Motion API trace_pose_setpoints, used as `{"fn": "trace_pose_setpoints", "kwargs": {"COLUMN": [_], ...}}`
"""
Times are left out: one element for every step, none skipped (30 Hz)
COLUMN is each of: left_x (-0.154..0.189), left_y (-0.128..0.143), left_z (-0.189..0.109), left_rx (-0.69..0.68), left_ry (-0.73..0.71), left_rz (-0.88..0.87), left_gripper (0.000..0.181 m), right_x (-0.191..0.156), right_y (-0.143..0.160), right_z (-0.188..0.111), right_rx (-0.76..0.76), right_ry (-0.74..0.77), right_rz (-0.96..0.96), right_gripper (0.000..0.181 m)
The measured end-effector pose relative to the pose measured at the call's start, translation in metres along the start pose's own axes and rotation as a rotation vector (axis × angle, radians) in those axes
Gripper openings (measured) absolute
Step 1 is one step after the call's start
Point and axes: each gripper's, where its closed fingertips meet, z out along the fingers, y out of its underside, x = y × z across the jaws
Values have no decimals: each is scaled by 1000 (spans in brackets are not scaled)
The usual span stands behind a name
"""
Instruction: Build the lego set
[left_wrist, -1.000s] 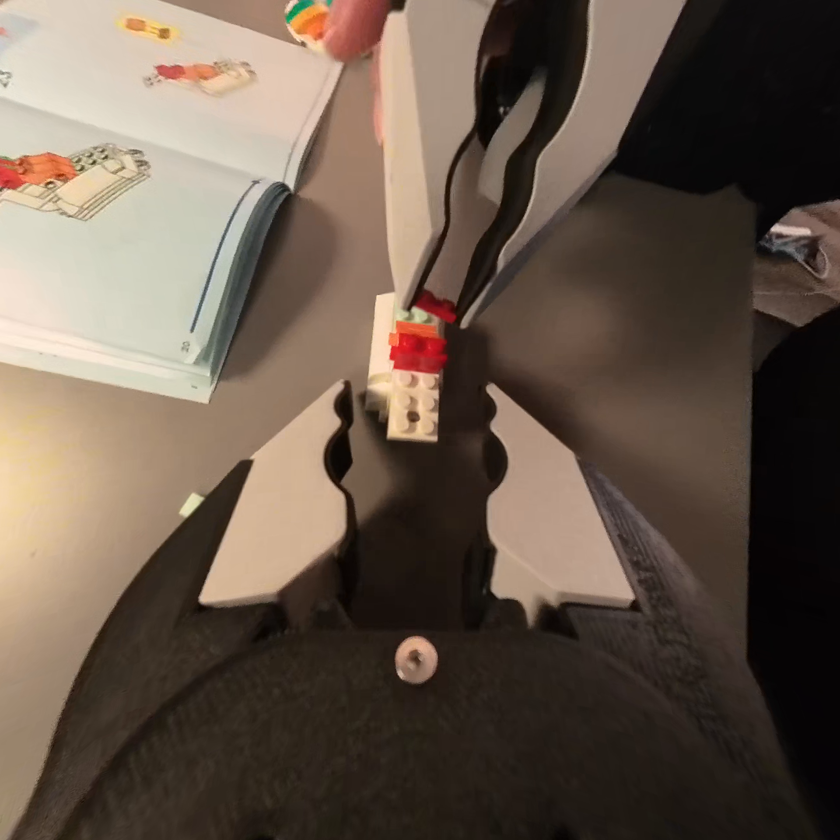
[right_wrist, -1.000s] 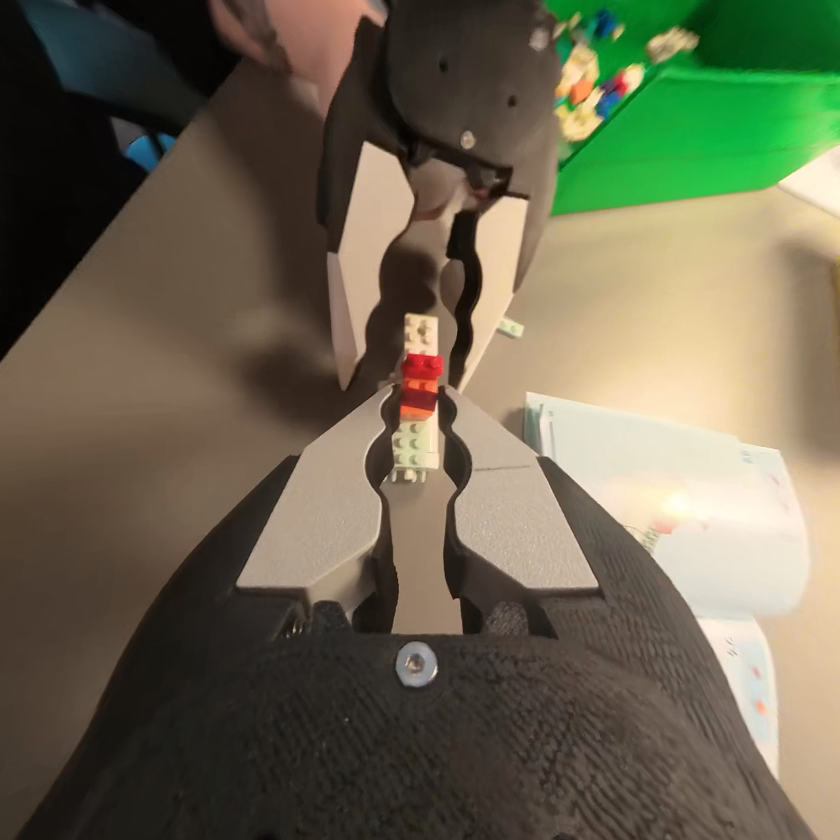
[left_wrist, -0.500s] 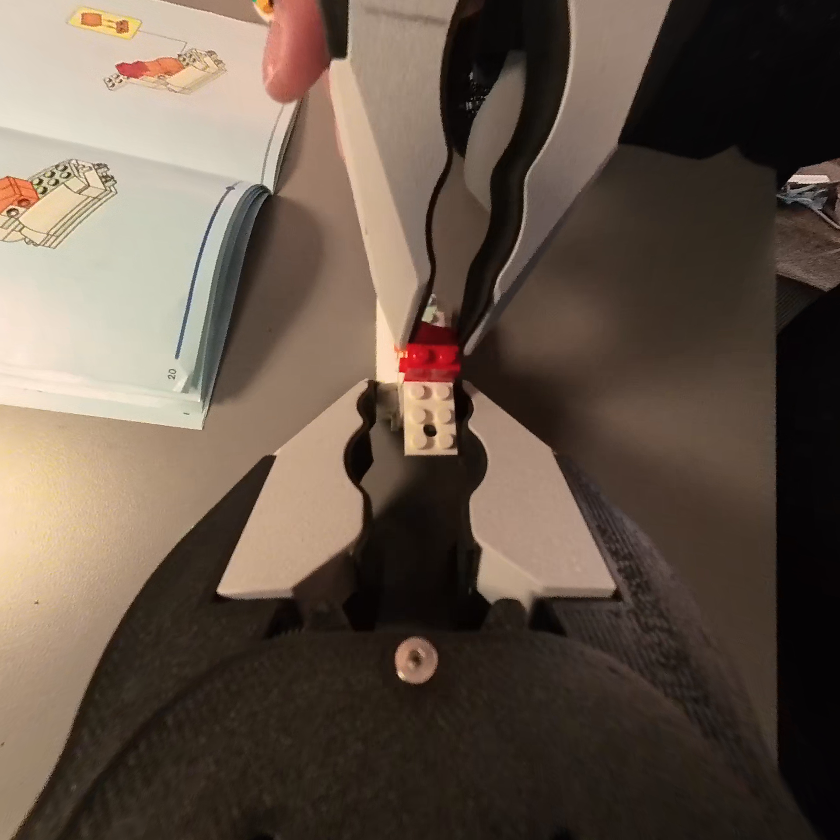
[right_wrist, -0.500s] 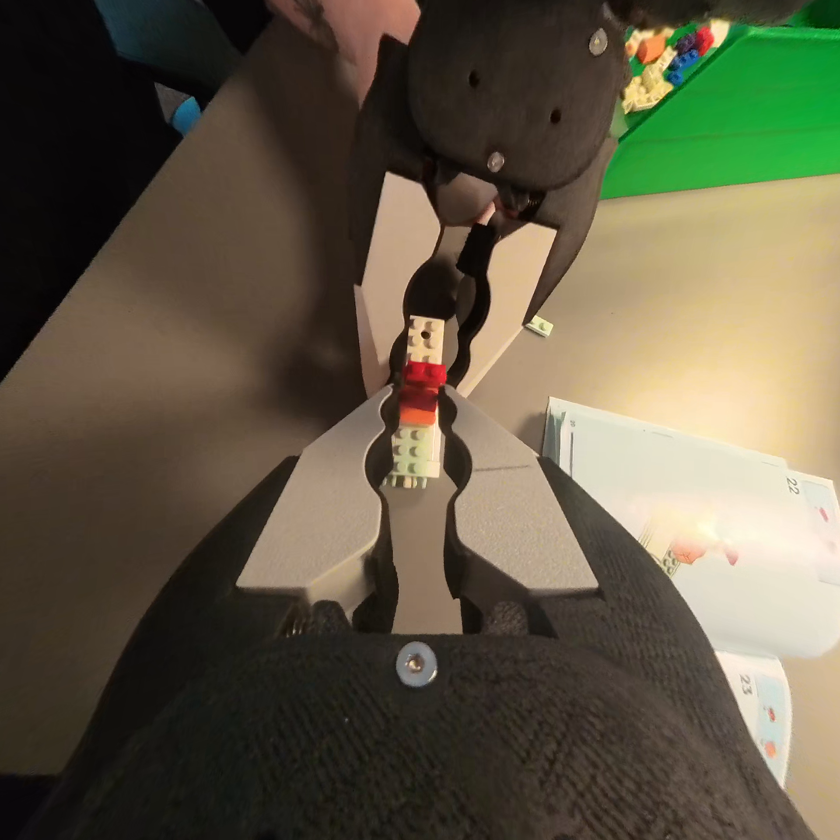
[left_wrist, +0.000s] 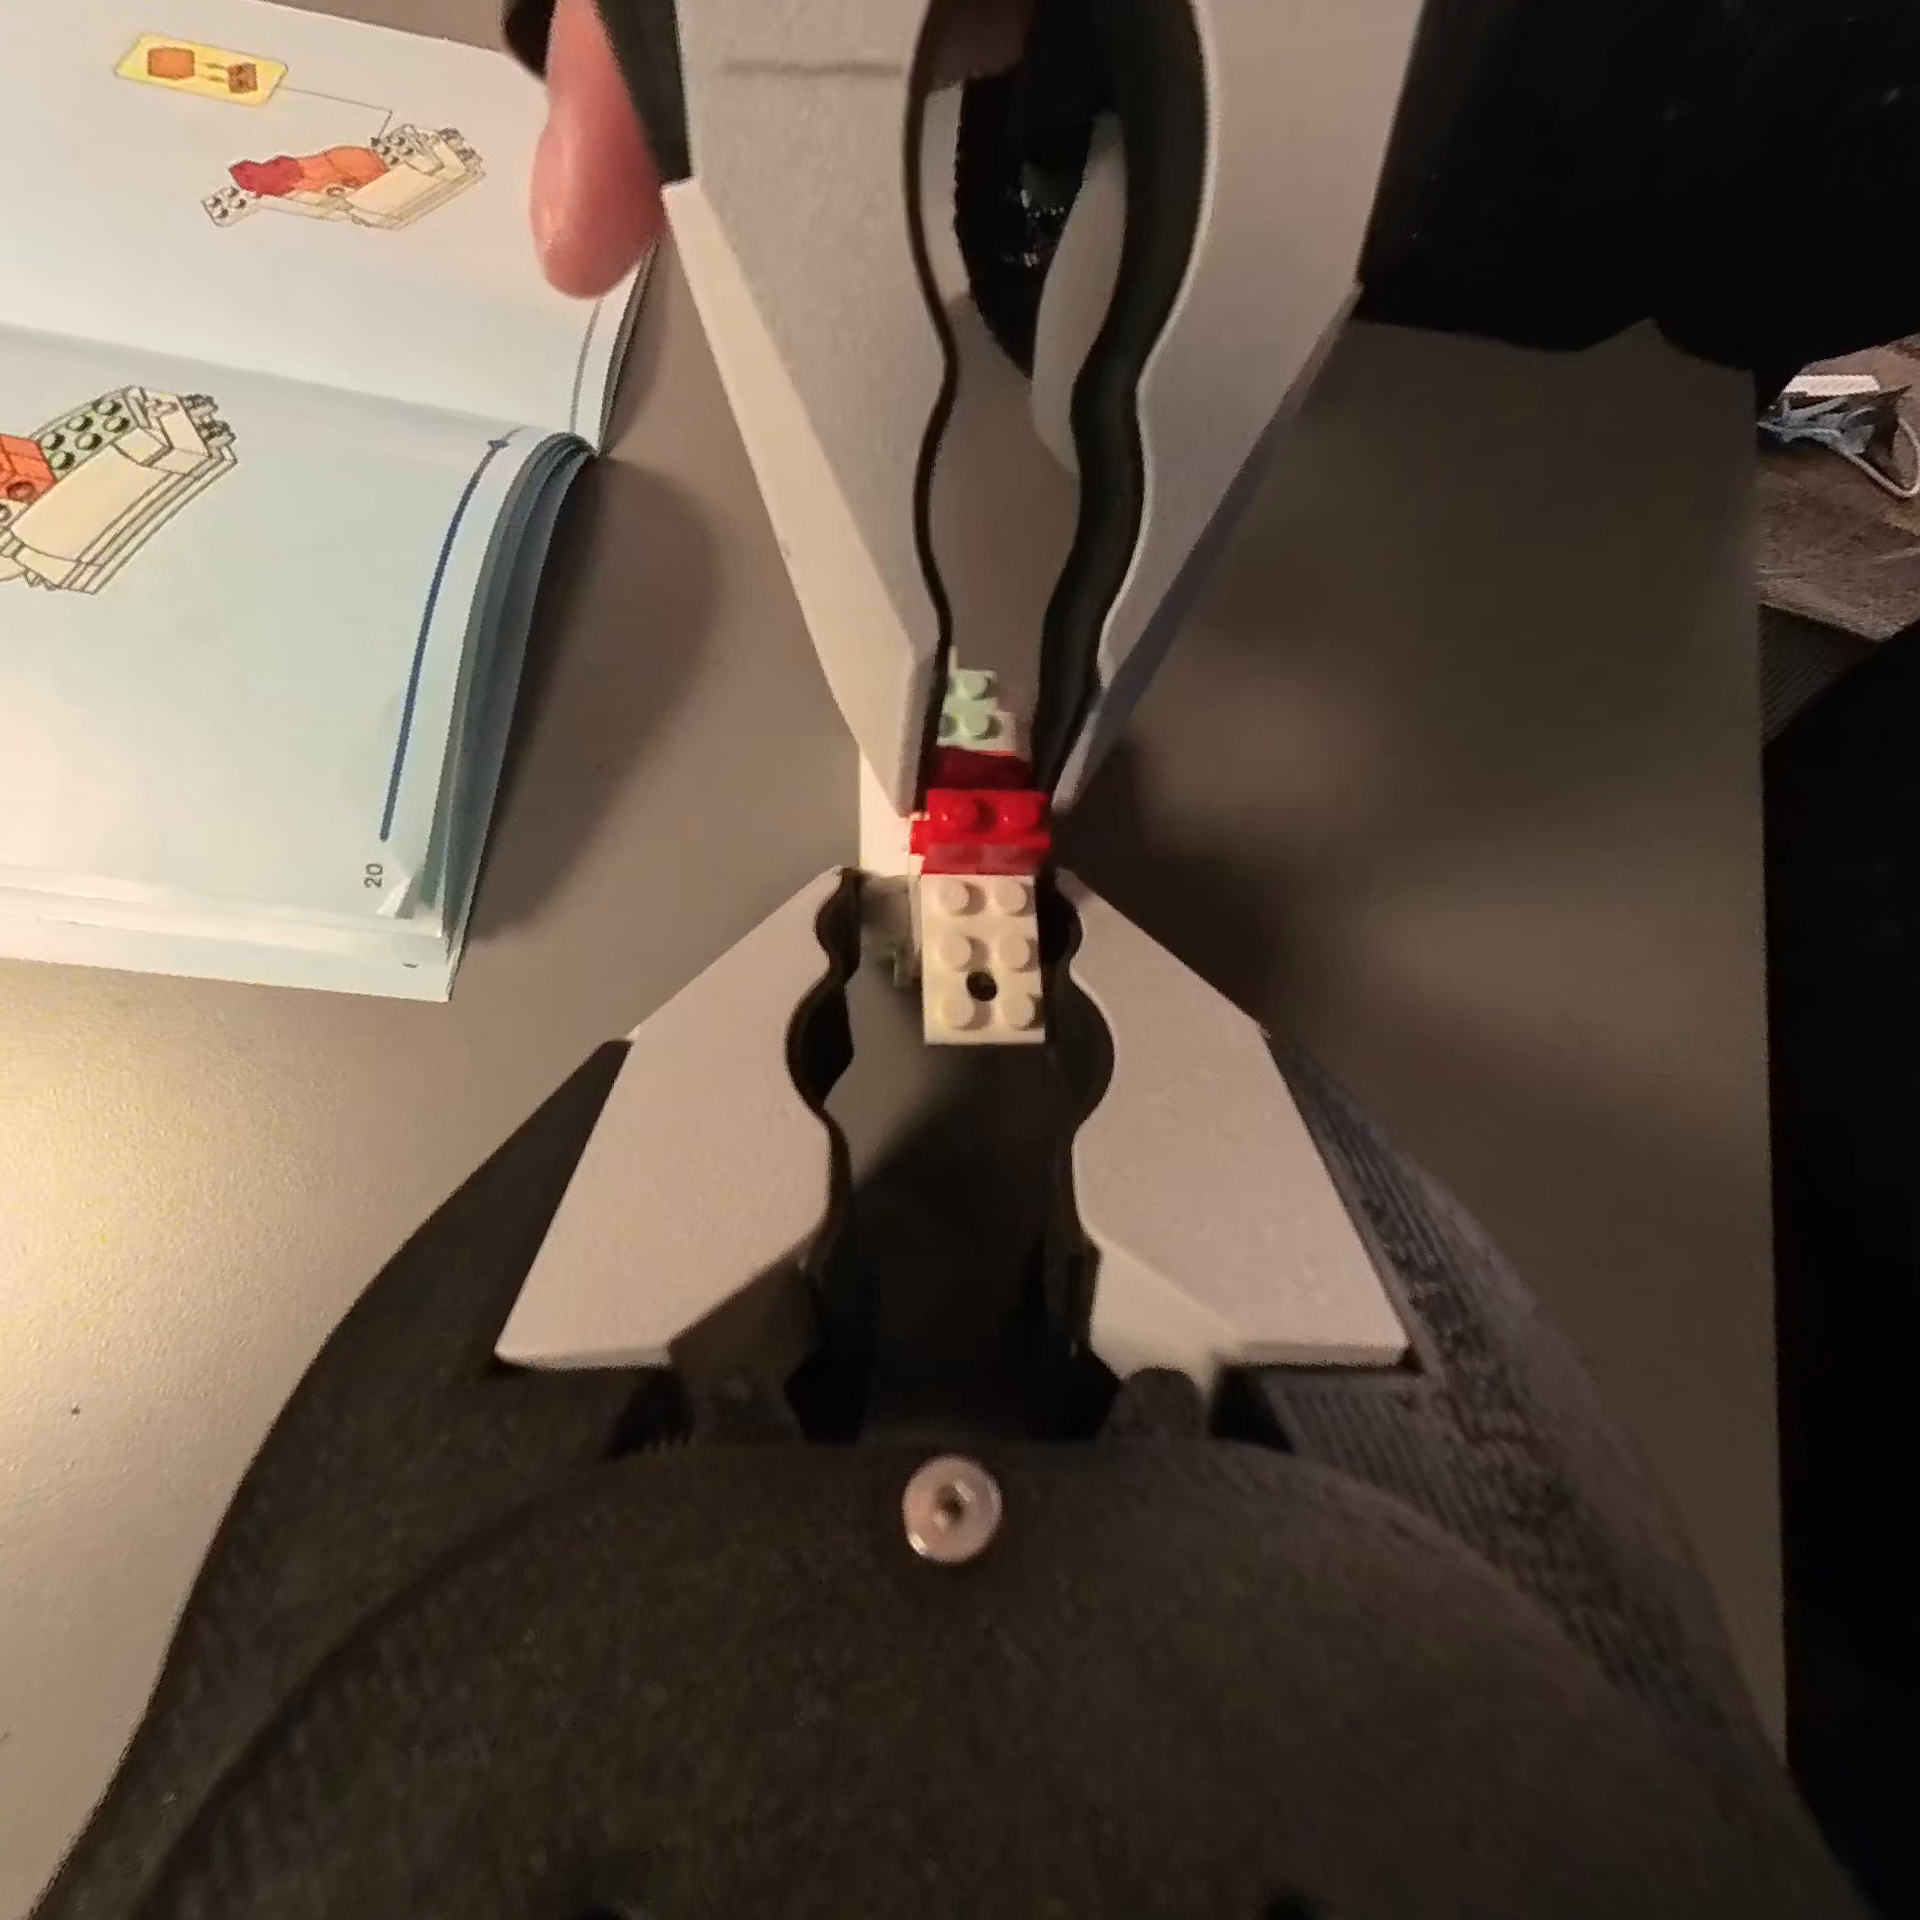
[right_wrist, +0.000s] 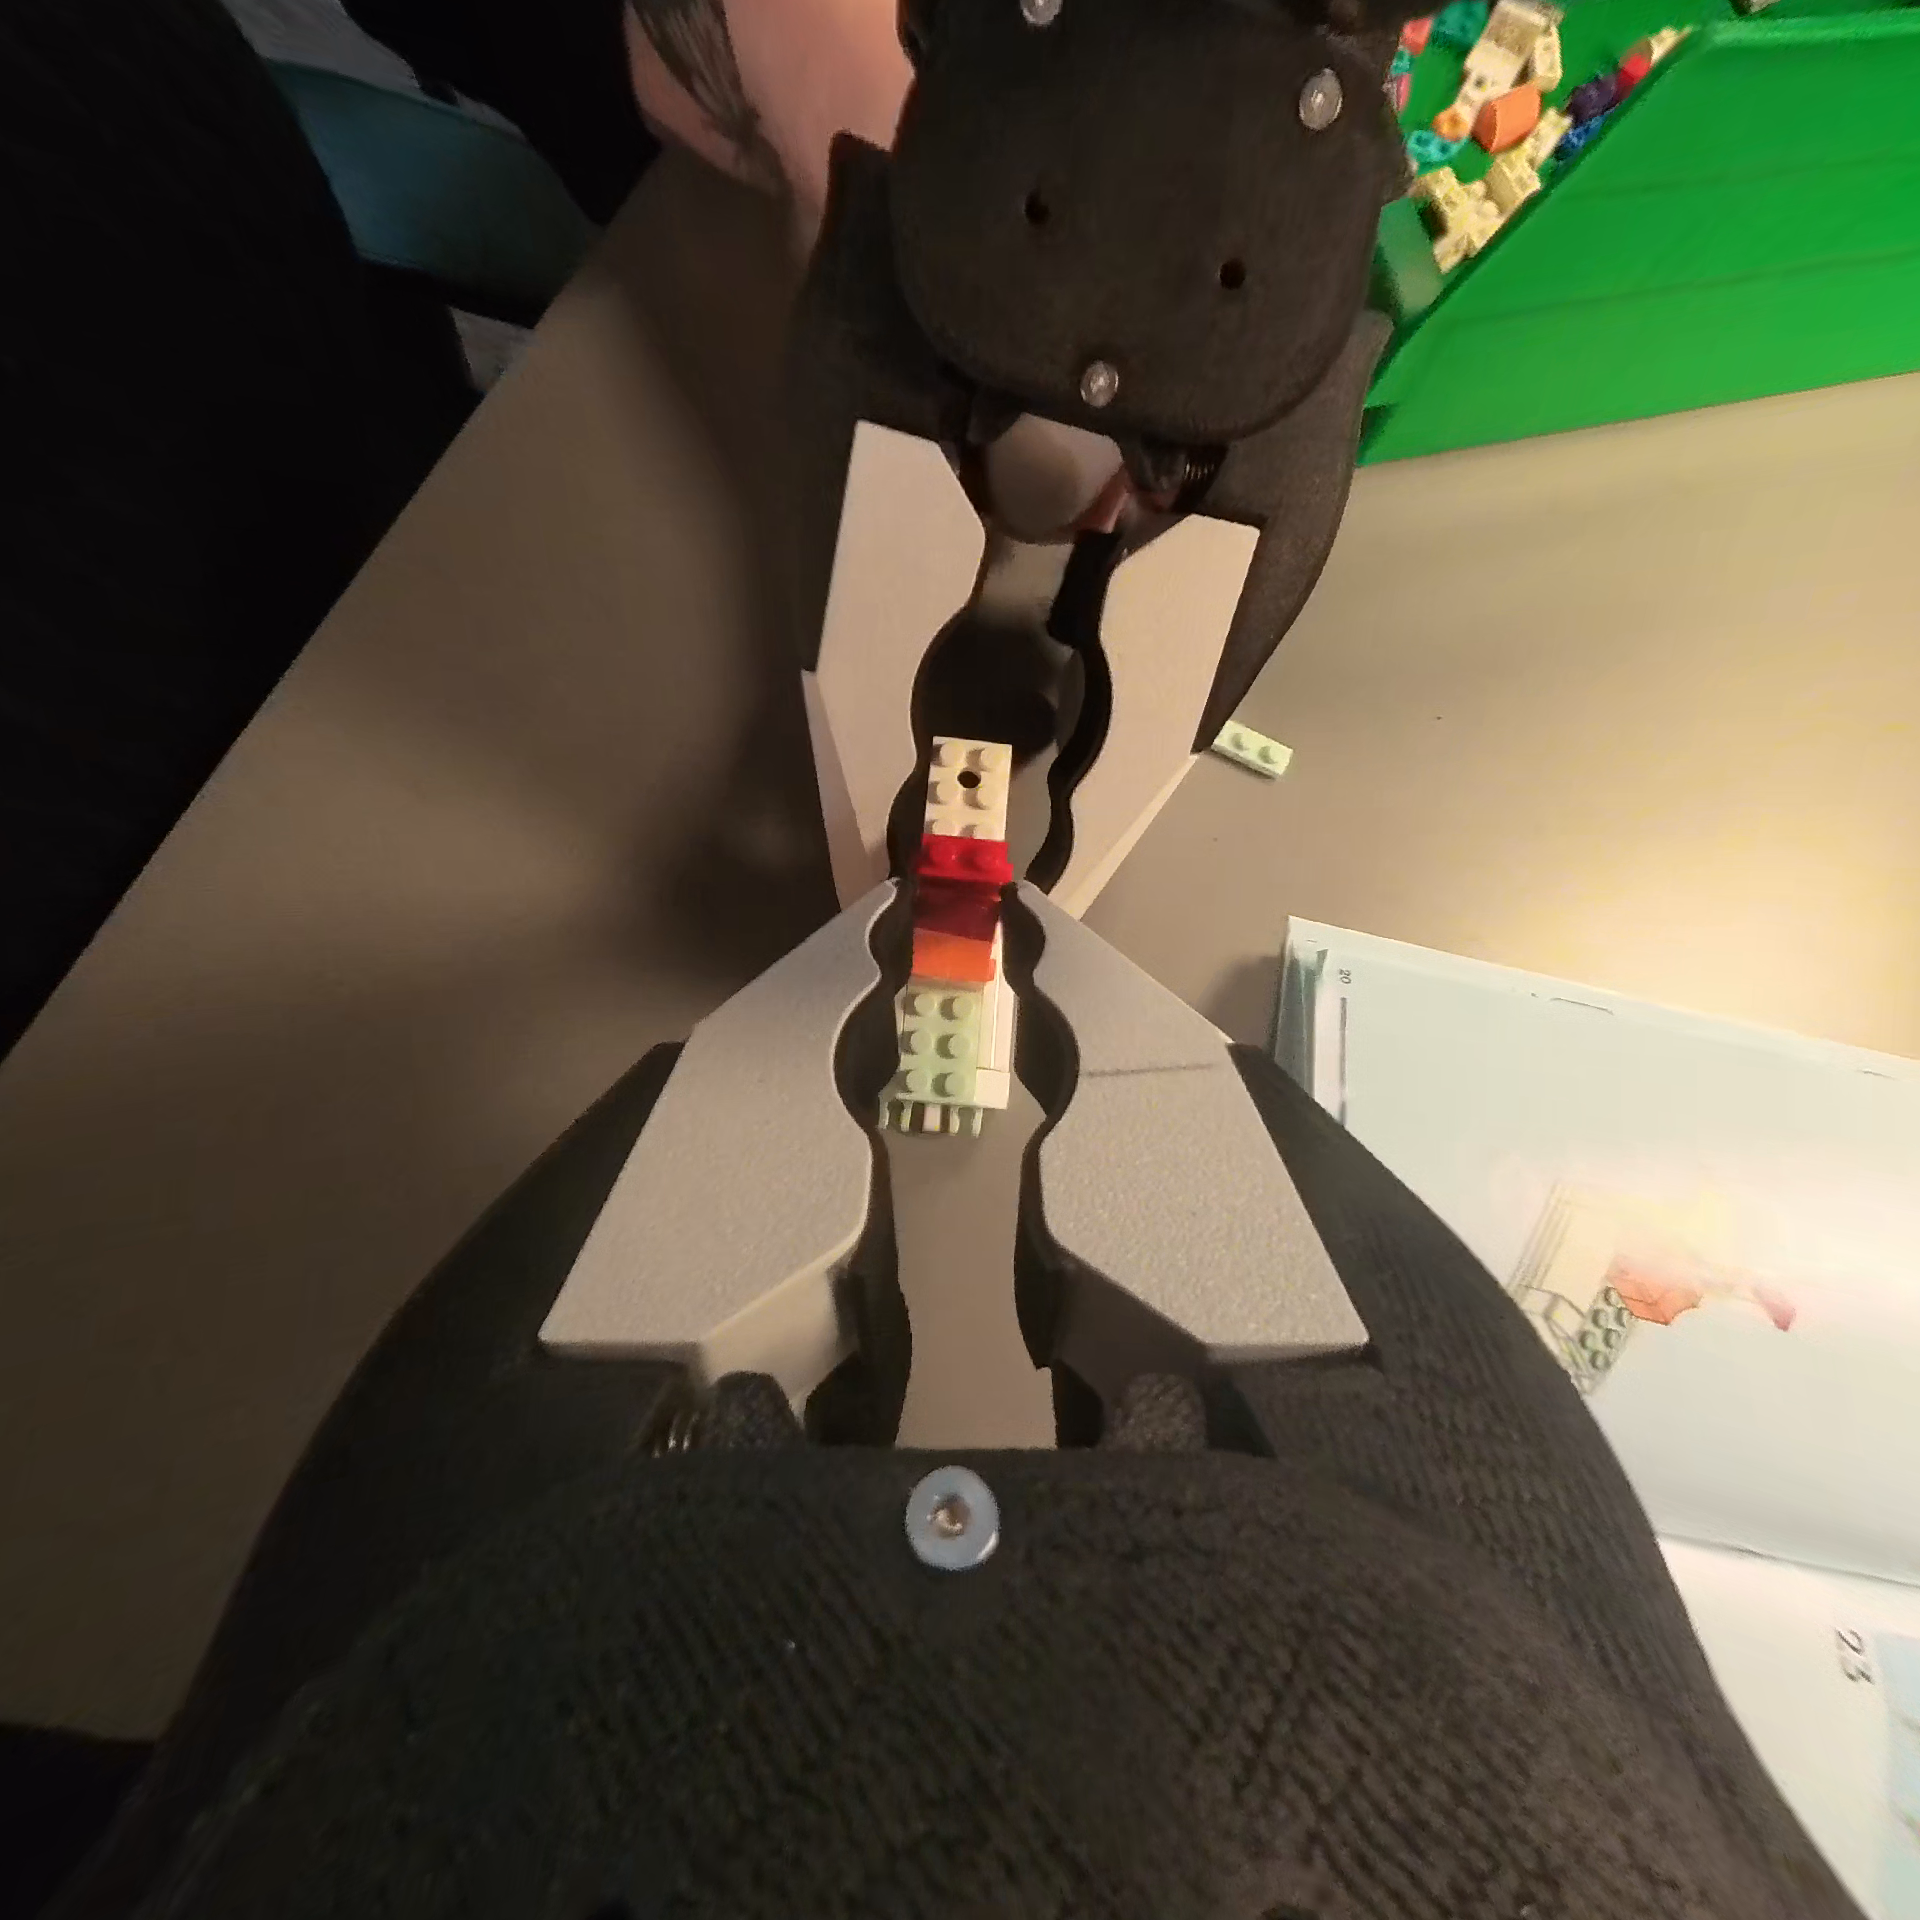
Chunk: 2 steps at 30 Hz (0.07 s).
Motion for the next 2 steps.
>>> {"fn": "trace_pose_setpoints", "kwargs": {"left_x": [1,1], "left_y": [0,0], "left_z": [0,0], "left_rx": [0,0], "left_ry": [3,6], "left_rz": [4,7], "left_gripper": [34,34], "right_x": [-1,-1], "right_y": [0,-1], "right_z": [0,1], "right_rx": [10,21], "right_ry": [-10,-19], "right_rz": [10,18], "right_gripper": [15,15]}}
